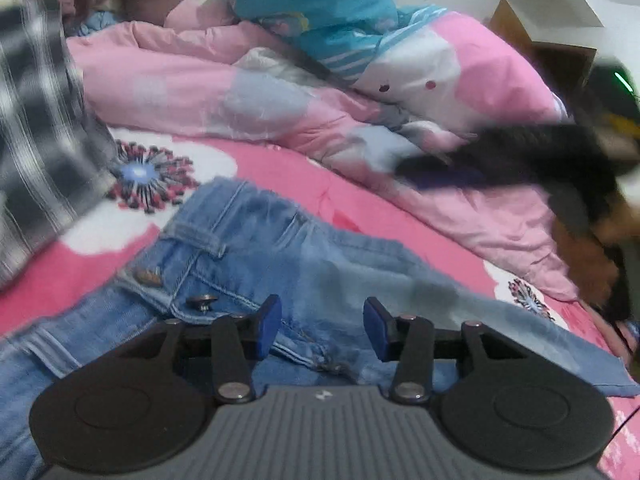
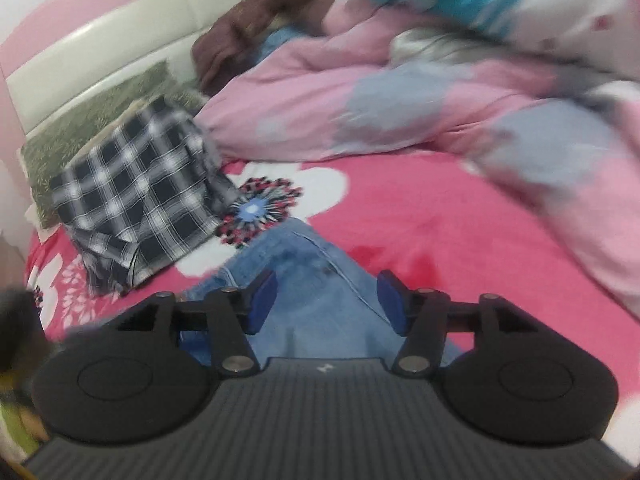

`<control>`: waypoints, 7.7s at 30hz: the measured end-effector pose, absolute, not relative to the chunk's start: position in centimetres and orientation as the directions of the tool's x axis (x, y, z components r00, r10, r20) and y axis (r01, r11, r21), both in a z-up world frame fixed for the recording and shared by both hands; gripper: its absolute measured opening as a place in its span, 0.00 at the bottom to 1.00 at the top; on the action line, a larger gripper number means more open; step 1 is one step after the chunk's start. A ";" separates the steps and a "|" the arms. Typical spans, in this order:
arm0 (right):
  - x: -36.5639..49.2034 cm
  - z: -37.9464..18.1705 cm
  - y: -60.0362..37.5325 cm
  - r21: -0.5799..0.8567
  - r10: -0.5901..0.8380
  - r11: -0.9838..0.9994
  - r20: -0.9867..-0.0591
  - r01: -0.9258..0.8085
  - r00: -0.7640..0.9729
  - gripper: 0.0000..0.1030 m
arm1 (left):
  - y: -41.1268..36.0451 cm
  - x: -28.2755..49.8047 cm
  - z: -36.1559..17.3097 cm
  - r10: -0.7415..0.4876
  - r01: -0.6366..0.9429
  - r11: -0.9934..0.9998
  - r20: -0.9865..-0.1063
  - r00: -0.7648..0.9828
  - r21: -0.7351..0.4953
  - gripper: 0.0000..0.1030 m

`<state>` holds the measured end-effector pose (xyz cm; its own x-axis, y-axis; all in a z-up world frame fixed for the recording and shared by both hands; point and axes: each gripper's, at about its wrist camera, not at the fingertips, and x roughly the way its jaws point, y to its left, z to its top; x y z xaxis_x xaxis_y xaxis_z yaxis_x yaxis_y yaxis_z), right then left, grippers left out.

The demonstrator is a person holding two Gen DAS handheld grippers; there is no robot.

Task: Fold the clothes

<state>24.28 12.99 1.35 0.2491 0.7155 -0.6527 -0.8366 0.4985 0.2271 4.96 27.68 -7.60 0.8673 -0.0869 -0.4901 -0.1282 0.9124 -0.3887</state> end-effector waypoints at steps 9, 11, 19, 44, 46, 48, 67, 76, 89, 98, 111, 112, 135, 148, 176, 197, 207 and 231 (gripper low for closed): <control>31.0 -6.1 24.7 0.302 0.609 0.531 -0.786 -0.792 0.109 0.66 | 29.2 5.4 -9.7 -0.165 -0.084 0.871 -0.449 0.878 -0.484 0.43; 30.8 -7.0 25.2 0.303 0.600 0.512 -0.796 -0.804 0.082 0.66 | 29.2 5.5 -9.6 -0.161 -0.084 0.874 -0.449 0.879 -0.478 0.43; 27.5 -5.1 24.8 0.196 0.645 0.410 -0.753 -0.891 0.131 0.12 | 29.4 5.7 -9.3 -0.113 -0.136 0.873 -0.466 0.877 -0.468 0.28; 20.6 12.1 -13.5 0.224 0.581 0.810 -0.427 -0.542 0.692 0.39 | 30.1 6.1 -9.2 -0.117 -0.157 0.850 -0.470 0.875 -0.503 0.34; 16.2 13.9 -21.1 0.161 0.458 0.888 -0.406 -0.431 0.791 0.39 | 29.8 5.9 -8.5 -0.100 -0.169 0.858 -0.481 0.871 -0.485 0.40; 12.0 15.3 -27.4 0.127 0.344 0.939 -0.389 -0.320 0.854 0.39 | 28.9 5.4 -7.2 -0.064 -0.173 0.885 -0.482 0.874 -0.431 0.46; 24.2 -0.3 -3.2 0.195 0.708 0.597 -0.584 -0.778 0.398 0.40 | 27.4 17.6 -7.0 0.159 -0.379 0.894 -0.620 0.769 -0.241 0.45; 27.7 -5.4 6.1 0.127 0.677 0.509 -0.669 -0.851 0.305 0.48 | 27.9 17.0 -7.8 0.127 -0.344 0.897 -0.582 0.803 -0.278 0.47; 27.2 -6.7 10.6 -0.025 0.636 0.422 -0.704 -0.906 0.316 0.06 | 27.5 16.5 -7.7 0.145 -0.332 0.903 -0.537 0.831 -0.271 0.49; 28.3 -8.8 10.6 -0.078 0.629 0.534 -0.629 -0.842 0.457 0.37 | 26.5 17.1 -8.4 0.185 -0.342 0.921 -0.561 0.807 -0.188 0.51; 22.9 8.6 -23.0 0.299 0.419 0.898 -0.361 -0.323 0.833 0.43 | 26.6 16.4 -7.8 0.183 -0.335 0.919 -0.526 0.831 -0.209 0.53; 20.4 9.8 -26.3 0.287 0.375 0.915 -0.345 -0.284 0.860 0.43 | 26.5 16.3 -7.6 0.187 -0.334 0.920 -0.518 0.835 -0.205 0.54; 21.3 -2.8 -30.0 0.142 0.444 0.879 -0.589 -0.454 0.676 0.26 | 10.4 18.8 -8.7 -0.028 -0.017 0.998 -0.634 0.773 -0.065 0.56; 23.2 -7.1 -51.9 0.191 0.108 0.981 -0.637 0.020 0.763 0.07 | 12.5 18.4 -8.9 -0.121 -0.008 0.977 -0.591 0.798 -0.212 0.59; 12.9 -0.2 -39.1 0.137 0.190 0.982 -0.638 -0.133 0.746 0.17 | 23.5 6.9 -1.1 -0.136 -0.104 0.926 -0.578 0.805 -0.363 0.61; 11.9 -4.8 -15.6 -0.050 0.481 0.777 -0.596 -0.628 0.643 0.18 | 15.3 10.1 -8.0 -0.102 0.084 0.995 -0.659 0.746 -0.059 0.64; 16.2 -7.6 -30.6 0.078 0.319 0.936 -0.599 -0.343 0.735 0.29 | 15.2 10.7 -8.1 -0.116 0.099 0.993 -0.656 0.746 -0.062 0.72; -23.3 14.0 -55.7 0.320 -0.574 0.757 -0.091 0.570 0.813 0.31 | 17.8 8.9 -5.5 -0.135 -0.050 0.955 -0.580 0.803 -0.291 0.72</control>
<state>-23.25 -55.65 13.96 0.8135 -0.5744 -0.0913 0.5702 0.7566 0.3200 8.94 17.81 -5.46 0.8034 -0.1349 -0.5800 -0.0499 0.9553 -0.2914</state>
